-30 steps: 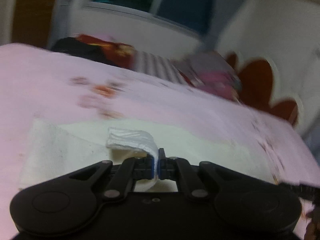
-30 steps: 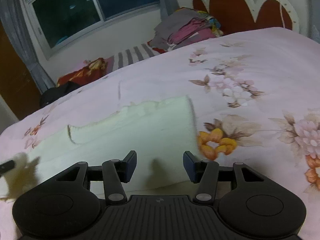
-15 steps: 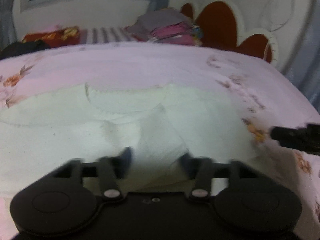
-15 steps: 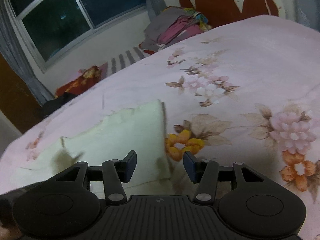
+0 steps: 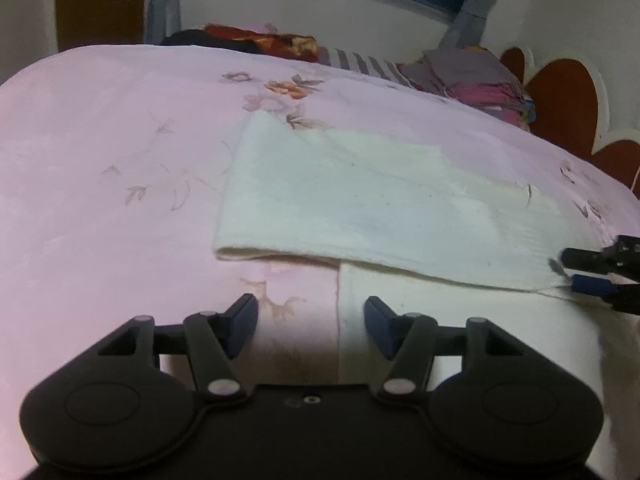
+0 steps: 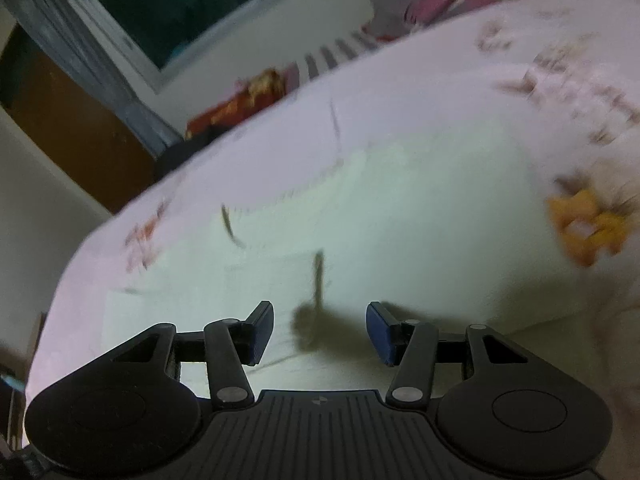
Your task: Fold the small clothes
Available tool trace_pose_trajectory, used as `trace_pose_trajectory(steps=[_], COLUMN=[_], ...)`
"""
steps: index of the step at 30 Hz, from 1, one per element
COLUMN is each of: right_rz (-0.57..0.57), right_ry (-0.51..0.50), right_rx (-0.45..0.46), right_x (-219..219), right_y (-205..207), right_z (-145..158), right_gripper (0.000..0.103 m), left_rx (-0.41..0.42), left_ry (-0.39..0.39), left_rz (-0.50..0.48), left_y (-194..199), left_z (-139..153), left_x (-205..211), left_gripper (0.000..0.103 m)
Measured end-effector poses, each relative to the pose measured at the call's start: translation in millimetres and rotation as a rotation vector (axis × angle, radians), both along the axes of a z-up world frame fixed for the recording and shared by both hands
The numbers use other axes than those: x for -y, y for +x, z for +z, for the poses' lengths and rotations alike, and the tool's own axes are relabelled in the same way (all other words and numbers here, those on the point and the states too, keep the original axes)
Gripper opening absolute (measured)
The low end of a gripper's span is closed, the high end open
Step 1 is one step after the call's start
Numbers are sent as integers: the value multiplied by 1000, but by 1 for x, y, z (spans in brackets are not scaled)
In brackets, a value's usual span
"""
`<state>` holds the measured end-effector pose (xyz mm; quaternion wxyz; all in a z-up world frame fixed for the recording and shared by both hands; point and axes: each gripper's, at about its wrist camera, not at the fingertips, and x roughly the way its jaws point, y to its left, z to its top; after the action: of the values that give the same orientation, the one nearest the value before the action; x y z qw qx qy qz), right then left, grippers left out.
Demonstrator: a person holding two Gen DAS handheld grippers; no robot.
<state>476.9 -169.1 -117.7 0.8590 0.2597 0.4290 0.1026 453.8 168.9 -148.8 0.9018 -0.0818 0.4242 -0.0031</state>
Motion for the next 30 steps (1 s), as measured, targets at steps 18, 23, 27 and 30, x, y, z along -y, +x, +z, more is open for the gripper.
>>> trace_pose_trajectory(steps=[18,23,27,30], right_rz=[-166,-156,-175,-178], right_ry=[-182,-190,-187,-178], right_rx=[132,125,106,107], right_x=[64,78,81,82], right_y=[-3,-14,-21,-25], right_z=[34,32,27,29], right_gripper=[5,5,5,5], left_rx=[23,22,17,17], left_ry=[-40,22,26,32], left_rz=[6,-45,-52,-60], left_y=[31,31,32,31], left_z=[-6,-5,-4,-5], left_x=[-5,5,7,8], left_gripper=[37,31,28,28])
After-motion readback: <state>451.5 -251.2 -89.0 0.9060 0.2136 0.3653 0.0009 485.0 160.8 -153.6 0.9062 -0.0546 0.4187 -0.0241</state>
